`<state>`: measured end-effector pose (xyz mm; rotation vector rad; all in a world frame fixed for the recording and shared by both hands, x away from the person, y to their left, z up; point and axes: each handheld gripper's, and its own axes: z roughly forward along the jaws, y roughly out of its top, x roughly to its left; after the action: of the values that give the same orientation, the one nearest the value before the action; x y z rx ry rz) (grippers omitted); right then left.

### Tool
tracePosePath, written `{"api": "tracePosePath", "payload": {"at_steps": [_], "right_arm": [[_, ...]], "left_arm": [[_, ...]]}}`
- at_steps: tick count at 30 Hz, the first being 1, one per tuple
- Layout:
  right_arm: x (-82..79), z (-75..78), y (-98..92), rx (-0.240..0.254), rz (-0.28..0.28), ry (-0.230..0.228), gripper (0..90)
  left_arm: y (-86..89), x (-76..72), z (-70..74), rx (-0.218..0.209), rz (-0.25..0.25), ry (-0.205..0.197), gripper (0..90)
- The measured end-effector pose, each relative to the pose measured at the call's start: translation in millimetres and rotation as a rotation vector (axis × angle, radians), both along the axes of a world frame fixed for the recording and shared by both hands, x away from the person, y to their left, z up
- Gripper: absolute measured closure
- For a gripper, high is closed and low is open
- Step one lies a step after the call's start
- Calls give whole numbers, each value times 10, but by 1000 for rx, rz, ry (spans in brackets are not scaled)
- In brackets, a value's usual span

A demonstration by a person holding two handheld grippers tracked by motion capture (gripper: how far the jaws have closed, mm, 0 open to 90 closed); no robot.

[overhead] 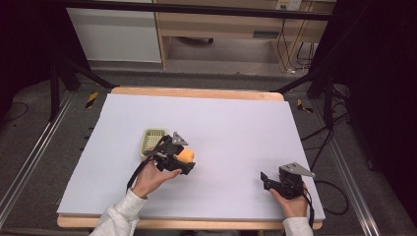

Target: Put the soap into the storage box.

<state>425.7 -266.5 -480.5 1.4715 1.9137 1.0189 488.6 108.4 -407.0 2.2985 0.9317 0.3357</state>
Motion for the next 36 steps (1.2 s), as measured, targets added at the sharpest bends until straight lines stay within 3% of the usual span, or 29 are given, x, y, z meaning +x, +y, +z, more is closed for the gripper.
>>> {"api": "tracePosePath", "payload": {"at_steps": [22,36], "right_arm": [[1,0,3,-4,2,-1,247],[2,1,5,-5,2,-2,247]], "left_arm": [[352,138,131,-20,97,-28,266],[524,244,122,-26,163,-27,266]]}}
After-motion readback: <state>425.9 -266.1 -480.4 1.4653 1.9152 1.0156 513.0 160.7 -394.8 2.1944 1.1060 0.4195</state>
